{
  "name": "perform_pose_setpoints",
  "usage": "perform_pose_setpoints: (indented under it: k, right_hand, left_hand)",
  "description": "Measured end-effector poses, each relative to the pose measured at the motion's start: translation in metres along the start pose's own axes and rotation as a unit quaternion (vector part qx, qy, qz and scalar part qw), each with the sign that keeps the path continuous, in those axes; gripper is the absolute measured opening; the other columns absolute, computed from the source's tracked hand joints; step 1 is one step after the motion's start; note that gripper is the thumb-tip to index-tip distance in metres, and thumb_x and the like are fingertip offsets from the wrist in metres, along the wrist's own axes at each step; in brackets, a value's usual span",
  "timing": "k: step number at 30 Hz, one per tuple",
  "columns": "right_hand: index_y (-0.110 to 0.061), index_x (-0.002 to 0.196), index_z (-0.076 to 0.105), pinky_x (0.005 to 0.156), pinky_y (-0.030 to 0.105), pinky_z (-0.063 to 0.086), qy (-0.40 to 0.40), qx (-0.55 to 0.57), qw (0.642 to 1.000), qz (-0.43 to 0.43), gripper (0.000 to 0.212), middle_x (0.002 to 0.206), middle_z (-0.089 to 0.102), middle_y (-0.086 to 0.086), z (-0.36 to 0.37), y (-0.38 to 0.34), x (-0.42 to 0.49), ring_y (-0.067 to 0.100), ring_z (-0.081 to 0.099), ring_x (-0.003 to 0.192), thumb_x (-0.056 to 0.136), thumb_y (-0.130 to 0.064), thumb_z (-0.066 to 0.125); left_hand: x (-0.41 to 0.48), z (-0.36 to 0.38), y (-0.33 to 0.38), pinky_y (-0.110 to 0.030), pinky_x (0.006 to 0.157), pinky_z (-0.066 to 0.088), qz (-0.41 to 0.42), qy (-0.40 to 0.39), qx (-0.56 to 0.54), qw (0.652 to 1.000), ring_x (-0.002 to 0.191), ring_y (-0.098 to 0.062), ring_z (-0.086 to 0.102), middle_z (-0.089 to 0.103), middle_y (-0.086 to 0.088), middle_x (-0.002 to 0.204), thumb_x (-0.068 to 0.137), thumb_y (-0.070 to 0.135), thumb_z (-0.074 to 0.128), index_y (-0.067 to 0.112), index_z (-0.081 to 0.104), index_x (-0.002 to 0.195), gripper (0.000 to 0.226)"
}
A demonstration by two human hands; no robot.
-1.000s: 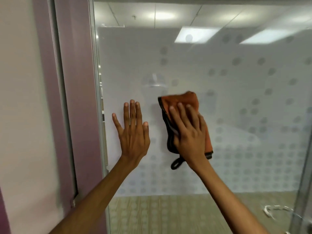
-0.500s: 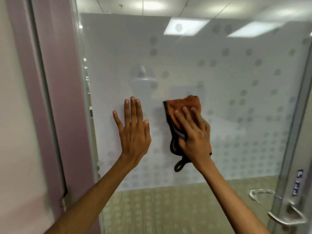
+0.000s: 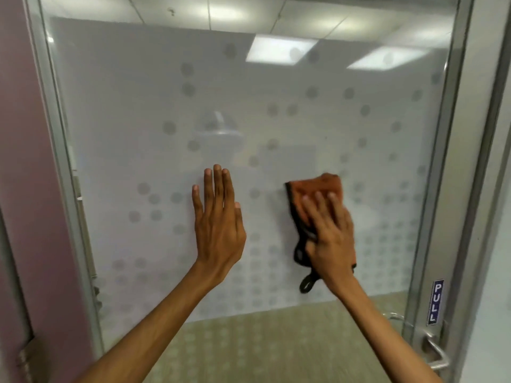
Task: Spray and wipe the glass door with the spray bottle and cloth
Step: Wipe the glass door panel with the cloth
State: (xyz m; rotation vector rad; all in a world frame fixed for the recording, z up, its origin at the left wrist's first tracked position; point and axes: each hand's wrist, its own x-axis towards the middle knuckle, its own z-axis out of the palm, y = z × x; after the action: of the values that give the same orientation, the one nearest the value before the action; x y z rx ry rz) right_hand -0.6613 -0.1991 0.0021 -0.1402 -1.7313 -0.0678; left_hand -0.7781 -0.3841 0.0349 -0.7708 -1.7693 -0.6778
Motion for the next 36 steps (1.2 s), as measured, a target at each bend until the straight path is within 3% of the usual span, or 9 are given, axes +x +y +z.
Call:
perform_pose_setpoints:
  k: [2, 5, 9, 13, 19, 23, 26, 30, 36]
  right_hand:
    - [-0.013, 0.14, 0.056, 0.11, 0.055, 0.04, 0.06, 0.043, 0.993, 0.096, 0.075, 0.148, 0.049, 0.012, -0.009, 0.025, 0.029, 0.035, 0.035, 0.144, 0.066, 0.0, 0.055]
    - [-0.019, 0.147, 0.047, 0.119, 0.037, 0.024, 0.118, 0.07, 0.977, 0.165, 0.071, 0.157, 0.038, 0.007, -0.008, 0.028, 0.086, 0.028, 0.025, 0.15, 0.077, -0.008, 0.05]
    - [-0.022, 0.15, 0.042, 0.117, 0.041, 0.028, 0.085, 0.034, 0.994, 0.066, 0.077, 0.16, 0.03, -0.003, 0.002, 0.028, 0.069, 0.024, 0.02, 0.152, 0.076, -0.005, 0.057]
    - [-0.02, 0.145, 0.046, 0.117, 0.05, 0.026, -0.002, -0.021, 0.999, -0.037, 0.08, 0.154, 0.039, 0.003, -0.012, 0.077, 0.005, 0.027, 0.025, 0.148, 0.07, -0.004, 0.067]
    - [-0.023, 0.151, 0.039, 0.118, 0.048, 0.025, 0.092, 0.032, 0.985, 0.146, 0.076, 0.162, 0.03, 0.005, -0.029, 0.079, 0.107, 0.029, 0.017, 0.153, 0.078, -0.011, 0.056]
    - [-0.024, 0.149, 0.044, 0.119, 0.052, 0.022, 0.081, 0.032, 0.996, 0.035, 0.077, 0.159, 0.035, 0.002, -0.017, 0.047, 0.138, 0.028, 0.02, 0.152, 0.075, -0.005, 0.058]
    - [-0.022, 0.146, 0.048, 0.119, 0.056, 0.022, 0.03, 0.013, 0.998, -0.057, 0.077, 0.157, 0.039, 0.003, -0.012, 0.056, 0.092, 0.027, 0.022, 0.151, 0.073, -0.004, 0.059]
    - [-0.02, 0.142, 0.054, 0.118, 0.056, 0.024, -0.026, -0.022, 0.996, -0.087, 0.077, 0.152, 0.045, 0.003, -0.026, 0.094, 0.02, 0.027, 0.026, 0.149, 0.068, 0.0, 0.065]
    - [-0.015, 0.147, 0.047, 0.118, 0.057, 0.024, 0.075, 0.059, 0.989, 0.108, 0.076, 0.157, 0.039, 0.009, -0.047, 0.117, 0.106, 0.032, 0.021, 0.151, 0.073, 0.002, 0.056]
  left_hand:
    - [0.004, 0.003, 0.005, -0.044, 0.125, -0.008, 0.003, 0.004, 0.002, 1.0, 0.155, -0.026, -0.004, 0.001, -0.013, 0.167, 0.103, 0.016, 0.026, 0.004, 0.003, 0.157, 0.06]
    - [0.01, 0.015, 0.03, -0.043, 0.125, -0.008, 0.032, -0.001, -0.001, 0.999, 0.155, -0.024, -0.003, 0.003, -0.011, 0.167, 0.103, 0.018, 0.026, 0.005, 0.006, 0.158, 0.059]
    - [0.011, 0.039, 0.064, -0.044, 0.126, -0.006, 0.029, 0.007, 0.011, 0.999, 0.155, -0.023, -0.002, 0.001, -0.01, 0.167, 0.102, 0.02, 0.026, 0.006, 0.006, 0.158, 0.061]
    - [0.01, 0.051, 0.079, -0.041, 0.124, -0.012, 0.004, 0.013, 0.028, 1.0, 0.154, -0.021, -0.008, -0.006, -0.007, 0.166, 0.102, 0.025, 0.026, 0.009, 0.002, 0.158, 0.063]
    - [0.011, 0.054, 0.086, -0.038, 0.124, -0.014, 0.002, 0.019, 0.041, 0.999, 0.154, -0.02, -0.011, -0.009, -0.005, 0.166, 0.101, 0.024, 0.025, 0.008, 0.001, 0.157, 0.063]
    - [0.012, 0.053, 0.09, -0.037, 0.125, -0.012, -0.005, 0.019, 0.027, 0.999, 0.154, -0.019, -0.011, -0.007, -0.005, 0.166, 0.102, 0.023, 0.022, 0.007, 0.002, 0.157, 0.061]
    - [0.011, 0.05, 0.089, -0.039, 0.125, -0.009, -0.002, 0.013, 0.02, 1.0, 0.154, -0.02, -0.008, -0.004, -0.007, 0.166, 0.102, 0.022, 0.022, 0.006, 0.004, 0.157, 0.061]
    - [0.01, 0.046, 0.092, -0.042, 0.126, -0.007, -0.002, -0.001, 0.011, 1.0, 0.155, -0.023, -0.006, -0.002, -0.011, 0.167, 0.102, 0.023, 0.022, 0.004, 0.004, 0.157, 0.061]
    - [0.024, 0.05, 0.104, -0.045, 0.126, -0.007, 0.018, -0.002, 0.013, 1.0, 0.155, -0.024, -0.007, -0.003, -0.012, 0.167, 0.102, 0.027, 0.021, 0.003, 0.003, 0.157, 0.063]
